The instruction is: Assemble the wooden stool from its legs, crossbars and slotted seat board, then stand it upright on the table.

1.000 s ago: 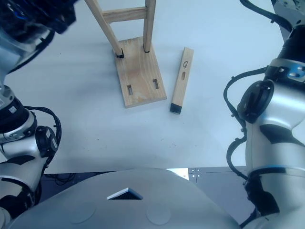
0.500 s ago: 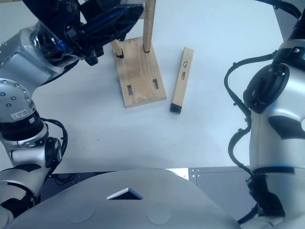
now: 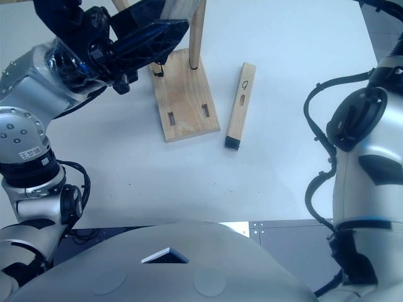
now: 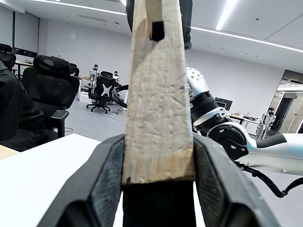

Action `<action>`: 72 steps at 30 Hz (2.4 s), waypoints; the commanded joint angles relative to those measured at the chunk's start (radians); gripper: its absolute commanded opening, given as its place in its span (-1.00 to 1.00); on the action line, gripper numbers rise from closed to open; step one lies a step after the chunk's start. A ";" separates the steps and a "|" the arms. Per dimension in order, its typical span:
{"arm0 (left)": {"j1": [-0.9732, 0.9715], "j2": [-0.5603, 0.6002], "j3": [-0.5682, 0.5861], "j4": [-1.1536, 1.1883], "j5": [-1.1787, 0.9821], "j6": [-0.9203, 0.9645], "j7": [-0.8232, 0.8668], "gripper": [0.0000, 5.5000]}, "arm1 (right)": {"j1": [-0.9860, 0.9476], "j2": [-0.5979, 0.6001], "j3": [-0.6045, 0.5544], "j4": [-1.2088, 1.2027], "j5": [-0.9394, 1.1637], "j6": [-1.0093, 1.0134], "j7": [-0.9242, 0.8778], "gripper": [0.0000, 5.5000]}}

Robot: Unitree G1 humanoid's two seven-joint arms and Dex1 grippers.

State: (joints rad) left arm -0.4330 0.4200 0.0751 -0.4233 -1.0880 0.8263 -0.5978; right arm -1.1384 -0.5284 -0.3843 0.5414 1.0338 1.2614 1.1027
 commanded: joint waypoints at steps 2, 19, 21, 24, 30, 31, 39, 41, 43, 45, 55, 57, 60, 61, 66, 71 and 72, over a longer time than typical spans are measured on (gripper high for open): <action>-0.002 0.003 0.029 0.039 0.033 -0.024 0.019 0.00 | 0.048 0.005 0.033 -0.089 -0.031 -0.076 0.026 -0.19; 0.069 0.089 0.020 0.210 0.224 -0.050 0.011 0.41 | 0.294 0.006 0.255 -0.248 -0.264 -0.411 0.130 -0.24; 0.078 0.092 0.004 0.250 0.269 -0.066 -0.008 0.41 | 0.316 0.017 0.259 -0.225 -0.288 -0.463 0.147 -0.24; 0.086 0.093 -0.021 0.264 0.315 -0.079 -0.037 0.41 | 0.340 0.026 0.276 -0.209 -0.319 -0.516 0.158 -0.24; 0.084 0.076 -0.015 0.292 0.334 -0.070 -0.064 0.41 | 0.400 0.069 0.315 -0.175 -0.396 -0.683 0.186 -0.24; 0.082 0.075 -0.014 0.295 0.336 -0.068 -0.067 0.41 | 0.410 0.072 0.320 -0.170 -0.403 -0.700 0.196 -0.24; 0.066 0.081 -0.009 0.317 0.341 -0.055 -0.085 0.41 | 0.464 0.070 0.375 -0.098 -0.483 -0.782 0.257 -0.24; 0.066 0.078 -0.007 0.315 0.342 -0.055 -0.084 0.41 | 0.463 0.053 0.395 -0.064 -0.520 -0.813 0.280 -0.24; 0.069 0.074 -0.006 0.313 0.344 -0.058 -0.082 0.41 | 0.451 0.025 0.419 -0.028 -0.556 -0.841 0.308 -0.25; 0.074 0.073 -0.004 0.310 0.346 -0.060 -0.081 0.41 | 0.437 -0.014 0.458 0.000 -0.601 -0.874 0.347 -0.25; 0.155 -0.016 -0.006 0.251 0.353 -0.080 -0.017 0.41 | 0.243 -0.096 0.685 0.135 -0.725 -0.973 0.511 -0.25; 0.180 -0.037 -0.005 0.235 0.354 -0.084 -0.001 0.41 | 0.211 -0.102 0.752 0.149 -0.721 -0.988 0.511 -0.25; 0.215 -0.068 -0.005 0.224 0.366 -0.101 0.026 0.41 | 0.162 -0.108 0.835 0.178 -0.711 -1.018 0.512 -0.25; 0.227 -0.078 -0.005 0.221 0.369 -0.107 0.037 0.41 | 0.148 -0.112 0.857 0.186 -0.704 -1.028 0.512 -0.25; 0.275 -0.082 0.025 0.217 0.409 -0.143 0.082 0.41 | 0.051 -0.109 0.978 0.249 -0.709 -1.102 0.512 -0.25; 0.343 0.025 0.053 0.190 0.470 -0.148 0.056 0.41 | -0.054 -0.087 1.060 0.307 -0.706 -1.123 0.512 -0.25; 0.357 0.052 0.052 0.190 0.492 -0.147 0.053 0.41 | -0.070 -0.087 1.073 0.309 -0.700 -1.122 0.512 -0.25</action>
State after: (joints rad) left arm -0.1073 0.4088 0.1202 -0.2238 -0.6417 0.6774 -0.5374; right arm -1.1574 -0.6345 0.6500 0.8368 0.3537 0.1503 1.6124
